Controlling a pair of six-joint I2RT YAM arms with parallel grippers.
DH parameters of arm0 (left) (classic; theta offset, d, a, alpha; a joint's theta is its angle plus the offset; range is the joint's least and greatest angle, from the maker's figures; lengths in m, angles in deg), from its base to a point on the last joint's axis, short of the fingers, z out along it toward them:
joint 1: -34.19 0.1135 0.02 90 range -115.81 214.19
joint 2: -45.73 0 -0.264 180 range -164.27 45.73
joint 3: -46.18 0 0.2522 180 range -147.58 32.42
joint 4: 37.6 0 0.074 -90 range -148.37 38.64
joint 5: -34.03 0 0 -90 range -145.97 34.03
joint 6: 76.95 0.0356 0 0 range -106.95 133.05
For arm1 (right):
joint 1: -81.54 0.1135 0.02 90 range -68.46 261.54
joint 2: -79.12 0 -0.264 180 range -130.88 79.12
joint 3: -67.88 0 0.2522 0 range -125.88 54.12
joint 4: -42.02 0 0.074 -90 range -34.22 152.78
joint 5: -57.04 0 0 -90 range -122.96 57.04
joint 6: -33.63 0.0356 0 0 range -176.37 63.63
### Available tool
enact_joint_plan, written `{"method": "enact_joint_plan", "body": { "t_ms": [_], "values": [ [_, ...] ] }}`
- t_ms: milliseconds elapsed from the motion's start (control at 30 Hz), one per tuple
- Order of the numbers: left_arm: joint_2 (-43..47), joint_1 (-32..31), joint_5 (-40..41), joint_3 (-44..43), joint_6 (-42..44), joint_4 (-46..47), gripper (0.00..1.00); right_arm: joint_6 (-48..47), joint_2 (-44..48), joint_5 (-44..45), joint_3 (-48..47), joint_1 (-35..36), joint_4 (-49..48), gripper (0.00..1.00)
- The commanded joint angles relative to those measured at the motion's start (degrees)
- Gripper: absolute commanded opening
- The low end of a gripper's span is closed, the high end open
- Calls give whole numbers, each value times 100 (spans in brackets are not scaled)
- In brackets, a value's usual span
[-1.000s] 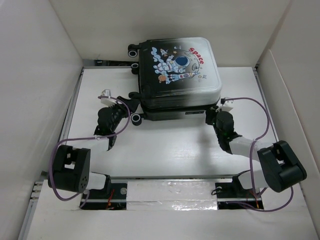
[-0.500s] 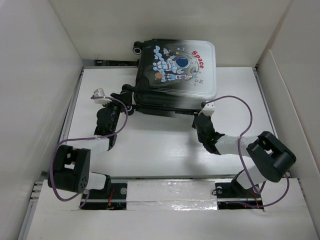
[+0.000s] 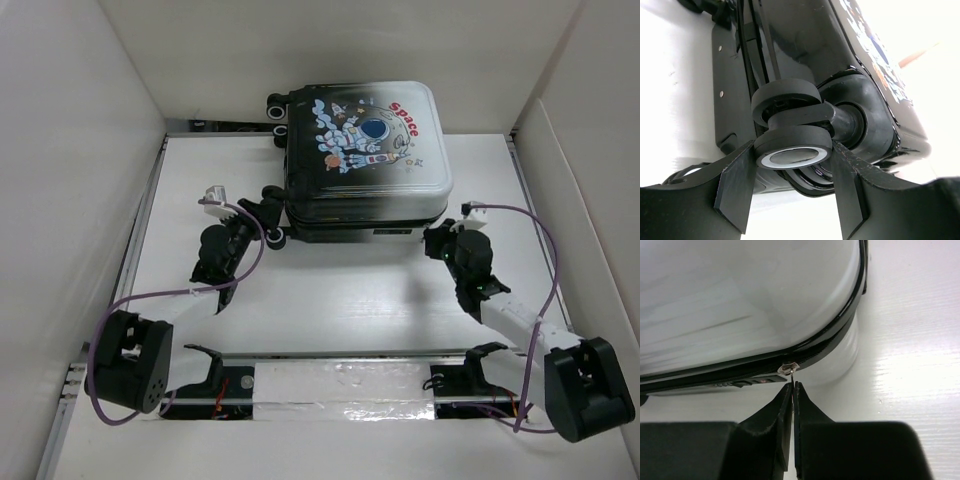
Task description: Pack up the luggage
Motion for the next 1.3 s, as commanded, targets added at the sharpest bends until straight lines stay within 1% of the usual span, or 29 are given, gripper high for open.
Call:
{"method": "enact_joint_plan", "body": {
  "t_ms": [0, 133, 167, 267, 300, 367, 400, 500, 667, 700, 833, 967, 1033, 1133, 1167, 1200, 1233, 1267],
  "values": [
    [432, -59, -279, -110, -41, 584, 0, -48, 300, -433, 14, -345, -17, 0],
    [520, -59, -59, -136, 47, 392, 0, -145, 563, -275, -12, -530, 316, 0],
    [520, -59, -41, -145, 73, 348, 0, -180, 634, -388, -38, -609, 465, 0],
    [503, -59, -164, -153, 82, 470, 0, -189, 793, -617, -12, -662, 449, 0],
    [494, -59, -138, -171, 91, 435, 0, -198, 802, -383, -21, -662, 510, 0],
    [599, 2, 28, -180, 135, 252, 0, -172, 810, -301, -82, -899, 956, 0],
    [651, 3, 47, -145, 135, 251, 0, -171, 828, -536, -22, -1013, 950, 0],
    [722, 56, 108, -179, 179, 198, 0, -119, 855, -705, 154, -1242, 678, 0],
    [634, 108, 91, -180, 187, 171, 0, 4, 837, -934, 76, -1830, 854, 0],
    [643, 161, 91, -154, 187, 171, 0, 22, 863, -1134, 93, -1892, 827, 0],
    [634, 161, 64, -171, 170, 180, 0, 92, 899, -1162, 120, -2042, 783, 0],
    [696, 161, 152, -171, 205, 101, 0, 84, 837, -1487, 146, -2165, 660, 0],
    [757, 222, 231, -162, 240, 23, 0, 75, 819, -1383, 137, -2261, 704, 0],
    [827, 284, 266, -127, 231, -101, 0, 127, 793, -1654, 286, -2350, 407, 0],
    [810, 284, 153, -101, 240, -14, 0, 67, 715, -2133, 278, -2350, 388, 0],
    [775, 284, 30, -101, 249, 100, 0, 66, 688, -2338, 278, -2350, 240, 0],
    [705, 284, -58, -101, 240, 179, 0, 127, 679, -2393, 426, -2272, 3, 9],
    [679, 197, -67, -109, 223, 198, 0, 180, 679, -2367, 436, -2271, -86, 21]
  ]
}}
